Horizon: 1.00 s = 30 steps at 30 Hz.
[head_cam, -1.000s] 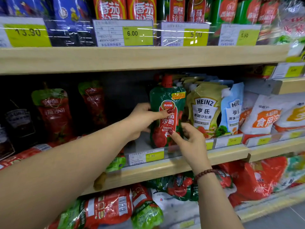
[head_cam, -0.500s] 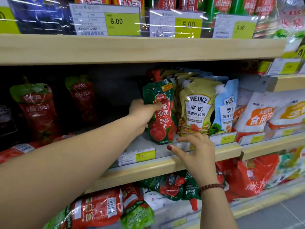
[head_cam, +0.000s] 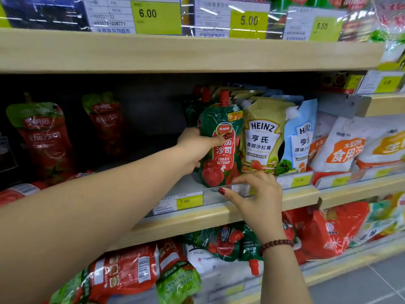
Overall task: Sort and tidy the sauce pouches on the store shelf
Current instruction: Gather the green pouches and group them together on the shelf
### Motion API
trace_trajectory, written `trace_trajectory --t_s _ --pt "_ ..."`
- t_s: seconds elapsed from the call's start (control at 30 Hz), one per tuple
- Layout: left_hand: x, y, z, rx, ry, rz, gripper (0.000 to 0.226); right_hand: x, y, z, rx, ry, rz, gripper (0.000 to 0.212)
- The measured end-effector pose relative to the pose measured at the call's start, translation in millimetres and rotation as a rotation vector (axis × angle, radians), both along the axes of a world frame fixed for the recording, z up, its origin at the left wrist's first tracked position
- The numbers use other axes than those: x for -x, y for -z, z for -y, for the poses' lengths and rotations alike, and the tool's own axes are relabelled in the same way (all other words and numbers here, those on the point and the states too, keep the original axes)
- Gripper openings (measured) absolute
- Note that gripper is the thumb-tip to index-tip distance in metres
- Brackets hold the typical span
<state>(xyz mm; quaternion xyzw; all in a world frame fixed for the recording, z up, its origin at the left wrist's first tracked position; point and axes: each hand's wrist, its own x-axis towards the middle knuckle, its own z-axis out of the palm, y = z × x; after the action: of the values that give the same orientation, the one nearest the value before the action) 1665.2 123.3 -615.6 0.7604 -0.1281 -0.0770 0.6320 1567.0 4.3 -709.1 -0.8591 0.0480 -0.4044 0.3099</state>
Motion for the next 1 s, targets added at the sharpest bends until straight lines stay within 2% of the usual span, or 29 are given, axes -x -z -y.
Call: trace_trajectory --t_s 0.4,0.5,0.7,0.83,1.0 --pt "12.8 -4.8 -8.5 -0.064 -0.009 -0.022 0.033 4.7 0.2 -6.6 -0.011 0.008 -0.023 0.024" --pt "16.0 -6.7 -17.7 -0.046 -0.017 -0.016 0.019 7.7 -4.0 -9.1 -0.001 -0.004 -0.047 0.025" --pt "28.3 -17.7 -49.8 -0.057 -0.014 0.042 0.025 11.6 -18.0 -18.0 0.011 -0.043 -0.018 0.023" --pt "34.0 -31.7 -86.1 -0.024 0.025 0.108 0.011 13.1 -24.2 -37.1 0.022 -0.100 0.022 0.023" --pt "37.5 -39.2 -134.2 -0.035 0.020 0.196 0.006 13.8 -29.4 -68.2 0.056 -0.237 0.010 0.027"
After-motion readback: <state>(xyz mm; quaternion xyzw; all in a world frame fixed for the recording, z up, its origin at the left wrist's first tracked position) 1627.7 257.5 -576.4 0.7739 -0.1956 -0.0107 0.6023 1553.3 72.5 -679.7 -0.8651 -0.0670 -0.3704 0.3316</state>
